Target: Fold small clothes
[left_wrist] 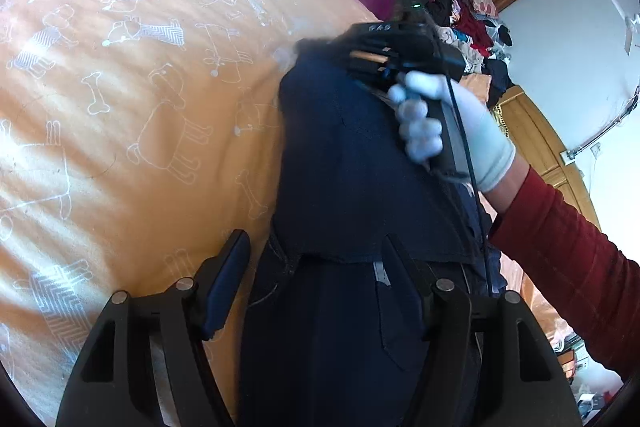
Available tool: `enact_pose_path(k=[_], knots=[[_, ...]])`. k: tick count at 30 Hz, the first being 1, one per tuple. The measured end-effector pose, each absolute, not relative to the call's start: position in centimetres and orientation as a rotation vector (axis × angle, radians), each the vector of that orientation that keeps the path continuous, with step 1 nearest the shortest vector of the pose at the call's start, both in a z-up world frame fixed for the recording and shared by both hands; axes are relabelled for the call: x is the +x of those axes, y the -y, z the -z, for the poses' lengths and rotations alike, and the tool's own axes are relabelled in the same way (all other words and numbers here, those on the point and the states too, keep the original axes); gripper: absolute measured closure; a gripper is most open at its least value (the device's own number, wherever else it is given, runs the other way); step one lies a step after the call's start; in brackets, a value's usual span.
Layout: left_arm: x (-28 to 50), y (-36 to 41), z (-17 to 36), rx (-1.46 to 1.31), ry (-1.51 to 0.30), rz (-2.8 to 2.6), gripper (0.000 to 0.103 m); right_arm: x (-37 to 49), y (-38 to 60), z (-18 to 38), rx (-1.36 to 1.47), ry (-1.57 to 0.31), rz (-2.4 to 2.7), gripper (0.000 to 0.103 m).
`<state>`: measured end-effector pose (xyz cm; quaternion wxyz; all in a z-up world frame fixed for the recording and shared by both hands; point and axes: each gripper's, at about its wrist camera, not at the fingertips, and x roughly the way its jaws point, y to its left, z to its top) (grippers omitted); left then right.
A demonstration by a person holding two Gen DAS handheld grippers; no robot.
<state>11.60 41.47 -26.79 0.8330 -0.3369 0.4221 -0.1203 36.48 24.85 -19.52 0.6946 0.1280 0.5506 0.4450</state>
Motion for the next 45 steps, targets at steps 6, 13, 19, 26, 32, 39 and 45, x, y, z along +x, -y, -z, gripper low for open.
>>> enact_pose_path(k=[6, 13, 19, 26, 32, 39, 45], knots=[[9.3, -42.8, 22.4, -0.685, -0.8, 0.216, 0.028, 23.0, -13.0, 13.1, 0.09, -0.93, -0.895, 0.059], [16.3, -36.9, 17.7, -0.399, -0.839, 0.248, 0.015, 14.4, -0.1, 14.6, -0.077, -0.897, -0.299, 0.047], [21.9, -35.6, 23.8, -0.334, -1.049, 0.104, 0.016, 14.1, 4.3, 18.2, -0.028, -1.011, -0.175, 0.048], [21.6, -34.5, 26.1, -0.298, -1.056, 0.128, 0.0, 14.3, 4.1, 19.8, -0.022, -1.004, -0.209, 0.021], [21.6, -34.0, 26.0, -0.265, -1.069, 0.123, 0.0, 14.0, 3.4, 20.1, -0.04, -1.02, -0.245, 0.0], [21.8, -34.1, 25.9, -0.257, -1.07, 0.123, 0.0, 14.4, 2.8, 20.3, -0.07, -1.057, -0.241, 0.0], [21.7, -34.2, 26.0, -0.25, -1.06, 0.121, 0.0, 13.8, 3.9, 19.8, -0.035, -1.029, -0.217, 0.0]])
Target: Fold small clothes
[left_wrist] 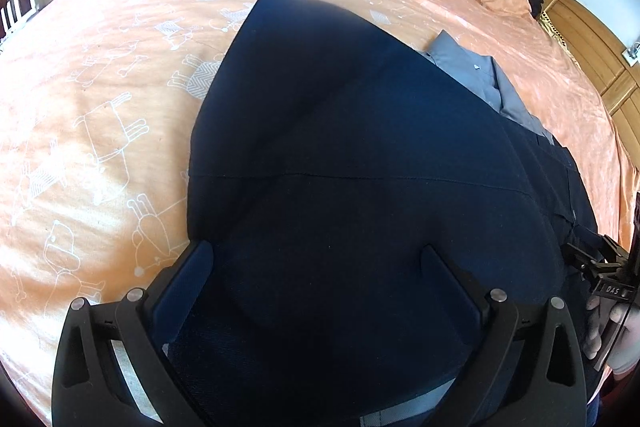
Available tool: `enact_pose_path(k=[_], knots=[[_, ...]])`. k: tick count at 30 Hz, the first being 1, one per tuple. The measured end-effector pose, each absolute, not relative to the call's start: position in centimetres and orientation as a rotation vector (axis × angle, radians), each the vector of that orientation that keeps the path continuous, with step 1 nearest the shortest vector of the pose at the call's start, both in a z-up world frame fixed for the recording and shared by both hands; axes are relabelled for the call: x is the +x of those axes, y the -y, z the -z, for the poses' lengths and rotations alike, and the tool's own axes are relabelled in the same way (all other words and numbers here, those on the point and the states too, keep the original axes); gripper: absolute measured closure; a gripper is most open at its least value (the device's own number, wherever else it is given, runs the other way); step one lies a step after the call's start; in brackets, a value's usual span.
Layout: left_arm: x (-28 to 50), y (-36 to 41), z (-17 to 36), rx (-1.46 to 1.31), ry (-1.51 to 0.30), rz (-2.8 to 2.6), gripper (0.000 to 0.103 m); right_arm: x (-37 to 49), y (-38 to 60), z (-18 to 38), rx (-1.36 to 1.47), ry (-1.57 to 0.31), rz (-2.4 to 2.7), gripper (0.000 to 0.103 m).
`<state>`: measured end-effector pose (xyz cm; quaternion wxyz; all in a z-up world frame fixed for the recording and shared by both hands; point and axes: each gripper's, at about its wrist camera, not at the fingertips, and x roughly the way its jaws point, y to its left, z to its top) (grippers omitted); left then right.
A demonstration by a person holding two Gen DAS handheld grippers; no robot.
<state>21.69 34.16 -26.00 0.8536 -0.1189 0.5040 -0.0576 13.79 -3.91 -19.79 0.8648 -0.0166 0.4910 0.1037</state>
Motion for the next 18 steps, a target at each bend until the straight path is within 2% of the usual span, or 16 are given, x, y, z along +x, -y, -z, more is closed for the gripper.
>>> enact_pose_path(k=[7, 9, 11, 13, 18], knots=[[21.5, -34.2, 25.8, -0.251, -1.061, 0.107, 0.0, 13.3, 6.3, 19.5, 0.002, -1.086, -0.202, 0.0], [21.2, -34.8, 25.6, -0.262, -1.07, 0.097, 0.0, 12.2, 7.5, 18.8, 0.01, -1.098, -0.203, 0.004], [20.1, -36.6, 25.0, -0.282, -1.086, 0.04, 0.001, 10.1, 9.1, 17.3, -0.004, -1.109, -0.207, 0.013], [18.0, -39.3, 23.9, -0.318, -1.095, 0.006, 0.008, 7.2, 11.0, 15.3, 0.005, -1.093, -0.241, 0.013], [7.3, -45.0, 19.1, -0.371, -1.03, 0.025, 0.008, -2.1, 16.6, 12.0, 0.044, -1.107, -0.323, 0.013]])
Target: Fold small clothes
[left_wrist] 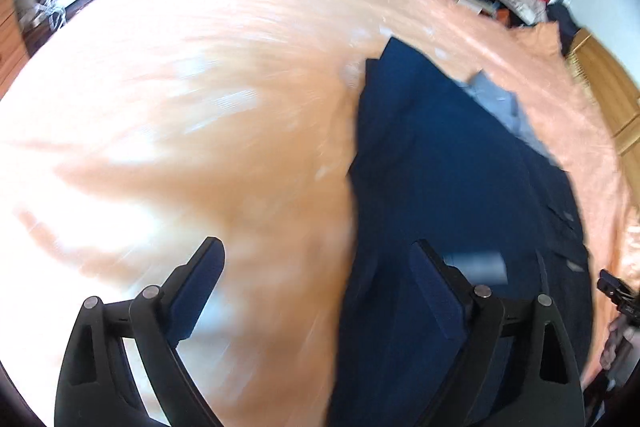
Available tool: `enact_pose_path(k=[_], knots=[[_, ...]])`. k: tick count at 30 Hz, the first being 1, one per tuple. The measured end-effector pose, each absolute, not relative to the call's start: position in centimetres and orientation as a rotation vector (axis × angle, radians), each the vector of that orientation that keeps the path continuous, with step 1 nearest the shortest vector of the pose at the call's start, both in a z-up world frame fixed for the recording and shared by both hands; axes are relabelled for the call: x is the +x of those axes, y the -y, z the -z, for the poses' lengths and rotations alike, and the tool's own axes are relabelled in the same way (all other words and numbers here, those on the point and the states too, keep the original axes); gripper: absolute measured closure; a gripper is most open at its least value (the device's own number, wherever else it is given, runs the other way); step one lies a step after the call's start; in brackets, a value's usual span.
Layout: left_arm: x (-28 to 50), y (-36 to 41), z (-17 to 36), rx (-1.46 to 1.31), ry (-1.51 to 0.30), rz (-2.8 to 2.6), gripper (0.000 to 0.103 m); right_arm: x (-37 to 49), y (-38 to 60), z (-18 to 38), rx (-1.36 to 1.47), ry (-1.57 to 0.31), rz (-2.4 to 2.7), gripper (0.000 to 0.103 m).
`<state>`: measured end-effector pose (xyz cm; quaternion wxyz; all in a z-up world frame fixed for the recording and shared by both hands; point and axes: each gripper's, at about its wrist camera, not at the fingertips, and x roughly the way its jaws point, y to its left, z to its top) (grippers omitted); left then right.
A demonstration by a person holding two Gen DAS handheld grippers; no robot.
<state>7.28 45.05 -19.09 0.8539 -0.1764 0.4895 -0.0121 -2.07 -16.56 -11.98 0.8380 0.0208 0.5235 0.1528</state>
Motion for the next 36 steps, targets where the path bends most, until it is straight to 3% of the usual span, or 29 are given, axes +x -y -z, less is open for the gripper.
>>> enact_pose_path(k=[6, 12, 24, 30, 36], knots=[[-6.8, -44.5, 17.1, -0.438, -1.035, 0.244, 0.007, -10.6, 21.1, 12.8, 0.15, -1.243, -0.364, 0.014], [-16.7, -42.2, 19.6, -0.552, -1.11, 0.393, 0.007, -14.6, 21.7, 16.6, 0.259, -1.368, -0.387, 0.015], [-17.3, -40.2, 21.9, -0.488, -1.175, 0.372, 0.009, -16.4, 21.5, 19.9, 0.279, -1.399, -0.378, 0.019], [-16.1, -39.0, 21.9, -0.492, -1.179, 0.414, 0.026, -16.9, 22.3, 19.7, 0.32, -1.378, -0.396, 0.025], [-14.3, -36.5, 22.5, -0.33, -1.252, 0.261, 0.031, -16.8, 22.1, 19.9, 0.321, -1.378, -0.39, 0.025]])
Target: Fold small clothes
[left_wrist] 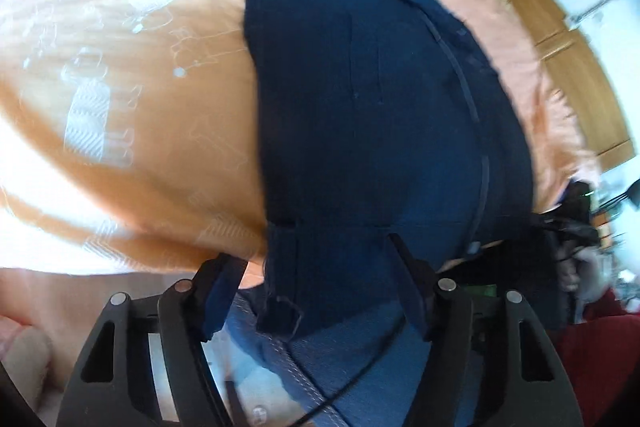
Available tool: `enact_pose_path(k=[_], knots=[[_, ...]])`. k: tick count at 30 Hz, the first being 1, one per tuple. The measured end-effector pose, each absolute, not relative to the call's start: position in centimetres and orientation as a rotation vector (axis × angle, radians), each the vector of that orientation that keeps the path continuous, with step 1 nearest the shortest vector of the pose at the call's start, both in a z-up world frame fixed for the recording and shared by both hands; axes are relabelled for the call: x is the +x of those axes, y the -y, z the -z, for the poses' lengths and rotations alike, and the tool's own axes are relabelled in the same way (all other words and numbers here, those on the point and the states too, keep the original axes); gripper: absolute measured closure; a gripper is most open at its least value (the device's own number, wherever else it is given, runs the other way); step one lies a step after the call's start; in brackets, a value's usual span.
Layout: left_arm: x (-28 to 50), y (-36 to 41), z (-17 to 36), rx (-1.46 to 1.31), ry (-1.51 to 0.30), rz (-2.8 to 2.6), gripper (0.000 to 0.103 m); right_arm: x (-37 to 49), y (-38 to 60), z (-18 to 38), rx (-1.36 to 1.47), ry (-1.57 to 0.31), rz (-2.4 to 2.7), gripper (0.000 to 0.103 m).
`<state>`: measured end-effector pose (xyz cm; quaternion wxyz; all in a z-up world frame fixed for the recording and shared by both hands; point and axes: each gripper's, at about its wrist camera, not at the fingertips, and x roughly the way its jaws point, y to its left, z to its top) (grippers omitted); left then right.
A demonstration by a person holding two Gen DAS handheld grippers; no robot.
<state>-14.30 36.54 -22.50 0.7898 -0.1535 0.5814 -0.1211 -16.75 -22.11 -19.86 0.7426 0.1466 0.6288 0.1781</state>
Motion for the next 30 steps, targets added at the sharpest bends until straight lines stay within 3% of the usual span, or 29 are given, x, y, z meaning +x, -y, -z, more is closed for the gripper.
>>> enact_pose_path(k=[7, 25, 30], knots=[[-13.9, -34.1, 22.3, -0.22, -1.28, 0.2, 0.025, -16.6, 21.9, 20.1, 0.318, -1.374, -0.394, 0.025], [-14.6, -35.9, 22.6, -0.287, -1.238, 0.241, 0.024, -17.5, 21.1, 19.9, 0.239, -1.385, -0.404, 0.028], [-14.6, -36.2, 22.5, -0.294, -1.241, 0.246, 0.028, -17.4, 21.8, 19.1, 0.229, -1.351, -0.371, 0.034]])
